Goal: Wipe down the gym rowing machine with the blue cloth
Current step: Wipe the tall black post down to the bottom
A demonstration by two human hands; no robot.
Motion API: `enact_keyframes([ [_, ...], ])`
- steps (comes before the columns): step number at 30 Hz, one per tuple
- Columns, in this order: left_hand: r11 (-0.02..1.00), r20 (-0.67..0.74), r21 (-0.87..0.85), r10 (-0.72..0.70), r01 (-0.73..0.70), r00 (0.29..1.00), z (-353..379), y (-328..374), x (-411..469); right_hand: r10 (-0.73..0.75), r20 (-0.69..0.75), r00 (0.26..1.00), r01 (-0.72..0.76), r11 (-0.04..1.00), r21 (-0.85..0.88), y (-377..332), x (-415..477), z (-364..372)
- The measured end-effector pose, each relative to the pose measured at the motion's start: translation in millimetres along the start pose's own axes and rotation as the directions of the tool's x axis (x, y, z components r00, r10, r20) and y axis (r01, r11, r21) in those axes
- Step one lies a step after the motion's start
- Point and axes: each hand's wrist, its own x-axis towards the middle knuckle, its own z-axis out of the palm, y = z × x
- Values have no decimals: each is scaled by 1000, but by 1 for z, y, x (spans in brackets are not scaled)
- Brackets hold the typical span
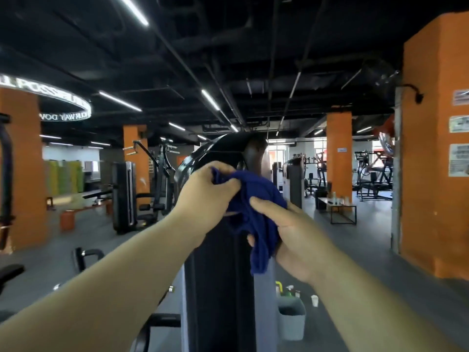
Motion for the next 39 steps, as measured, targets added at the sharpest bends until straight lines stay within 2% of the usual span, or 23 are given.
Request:
enact_keyframes([
  [2, 976, -17, 180, 127, -122, 992, -2, 6, 21, -114, -104, 988, 111, 993, -34, -5, 22, -11],
  [4, 940, -45, 302, 178, -157, 983, -3, 7, 42, -197, -140, 970, 186, 979, -88, -15, 45, -28],
  [6, 961, -26, 250, 126, -116, 992, 3, 8, 61, -248, -112, 962, 234, 964, -126, -28, 67, -37],
  [8, 968, 77, 232, 79, -95, 994, 16, 9, 72, -267, -85, 960, 261, 963, -68, -38, 92, -42],
  [10, 946, 85, 269, 164, -181, 983, 31, 12, 85, -238, 3, 971, 238, 970, 55, -46, 116, -44],
  [12, 908, -37, 294, 322, -298, 946, 48, 18, 95, -196, 190, 962, 152, 963, 223, -51, 139, -53],
  [14, 877, -143, 344, 401, -334, 905, 62, 20, 106, -202, 324, 924, 102, 948, 300, -52, 158, -69],
  [16, 791, -180, 528, 461, -310, 869, 74, 20, 119, -259, 291, 921, 195, 953, 232, -55, 183, -91],
  [19, 582, -215, 795, 534, -171, 818, 84, 23, 136, -407, 202, 891, 405, 913, 52, -67, 222, -120],
  [20, 466, -202, 877, 585, -121, 786, 84, 26, 142, -470, 192, 861, 484, 875, -29, -71, 235, -124],
  [22, 130, -69, 991, 666, -25, 742, 86, 28, 147, -556, 249, 793, 600, 784, -158, -76, 256, -124],
  [23, 11, 1, 1000, 655, -11, 755, 87, 24, 148, -574, 298, 763, 638, 741, -208, -76, 265, -121],
  [24, -64, 36, 998, 611, 4, 791, 87, 16, 146, -580, 347, 737, 669, 699, -253, -75, 273, -117],
  [25, -92, 17, 995, 535, 38, 845, 90, 7, 141, -585, 387, 712, 696, 660, -283, -73, 279, -114],
  [27, -106, -103, 980, 456, 169, 884, 99, -6, 133, -594, 427, 682, 723, 637, -268, -67, 291, -114],
  [30, -64, -396, 899, 303, 433, 867, 126, 10, 145, -615, 365, 698, 705, 680, -201, -59, 305, -121],
  [31, 19, -449, 886, 287, 463, 846, 133, 17, 153, -632, 307, 712, 697, 689, -197, -57, 309, -123],
  [32, 93, -444, 893, 334, 440, 832, 135, 17, 162, -648, 255, 718, 695, 688, -209, -53, 314, -124],
  [33, 101, -378, 923, 403, 370, 833, 133, 12, 164, -668, 224, 710, 704, 671, -230, -49, 318, -123],
  [34, 49, -299, 949, 446, 311, 843, 130, 5, 162, -693, 225, 685, 727, 632, -268, -44, 321, -121],
  [36, -117, -165, 961, 489, 252, 857, 122, -10, 148, -747, 276, 604, 789, 513, -339, -32, 328, -117],
  [39, -271, -95, 925, 517, 267, 851, 114, -31, 132, -767, 302, 566, 813, 456, -362, -28, 333, -116],
])
